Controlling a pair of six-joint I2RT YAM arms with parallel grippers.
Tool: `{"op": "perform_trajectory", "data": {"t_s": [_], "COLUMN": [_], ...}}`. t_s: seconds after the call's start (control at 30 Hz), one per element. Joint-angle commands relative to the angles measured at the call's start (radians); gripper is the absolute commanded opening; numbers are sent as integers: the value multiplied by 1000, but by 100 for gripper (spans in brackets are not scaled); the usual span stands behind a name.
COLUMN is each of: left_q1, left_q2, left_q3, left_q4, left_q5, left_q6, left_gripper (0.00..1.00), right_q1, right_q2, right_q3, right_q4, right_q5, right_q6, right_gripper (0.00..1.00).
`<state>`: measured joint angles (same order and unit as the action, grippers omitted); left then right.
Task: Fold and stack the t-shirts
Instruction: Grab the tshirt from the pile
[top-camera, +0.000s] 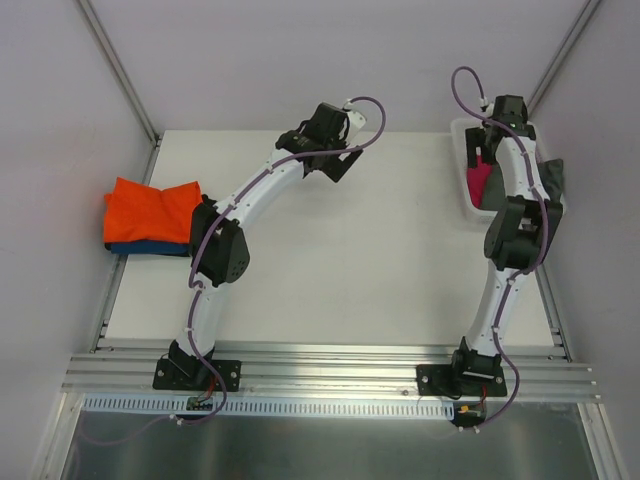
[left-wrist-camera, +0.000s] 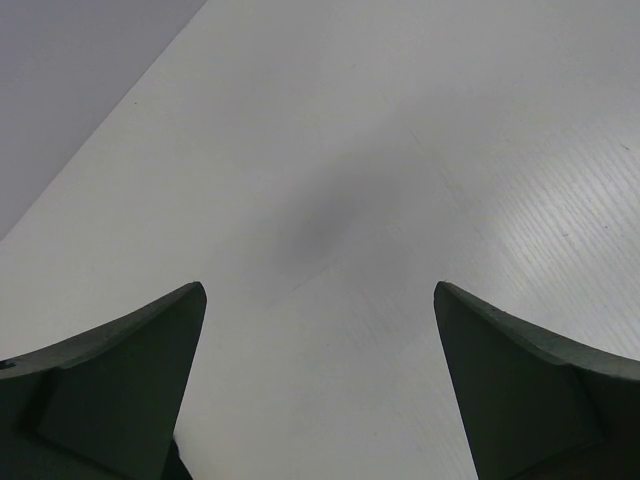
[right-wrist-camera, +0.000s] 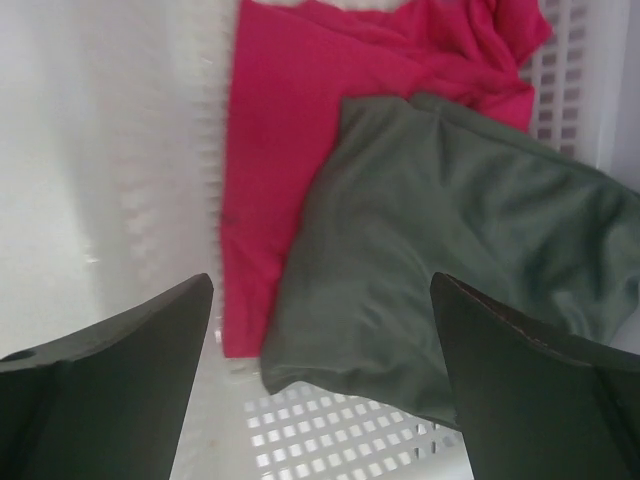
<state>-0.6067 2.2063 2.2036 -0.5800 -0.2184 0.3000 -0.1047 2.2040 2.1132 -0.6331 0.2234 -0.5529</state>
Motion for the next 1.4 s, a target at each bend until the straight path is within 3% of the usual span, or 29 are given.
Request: {"op": "perform_trajectory", "data": {"t_s": [0.0, 0.27, 0.67, 0.77, 0.9, 1.2, 1.37], "left_q1": [10, 7, 2, 2, 2, 5, 102], "left_q2": [-23, -26, -23, -28, -31, -14, -43], "left_q3": [-13, -18, -10, -13, -19, -21, 42], "left_q4": [9, 6, 5, 5, 5, 0, -23], "left_q5": [-18, -21, -22, -24, -33, -35, 26], "left_q6": [5, 7, 18, 21, 25, -8, -85], "left_gripper": [99, 99, 99, 99, 99, 99, 99], "right_q1": [-67, -150, -181, -187, -188, -125, -47], "right_q2": [26, 92, 160, 171, 143, -4, -128], "right_q3": [45, 13, -1, -13, -27, -30, -33], "right_q4": [-19, -28, -51, -53, -43, -36, -53], "right_q5": [-33, -70, -127, -144, -133, -113, -150], "right_q6": [34, 50, 34, 27, 54, 57, 67], "right_gripper": [94, 87, 79, 66, 1, 1, 1]}}
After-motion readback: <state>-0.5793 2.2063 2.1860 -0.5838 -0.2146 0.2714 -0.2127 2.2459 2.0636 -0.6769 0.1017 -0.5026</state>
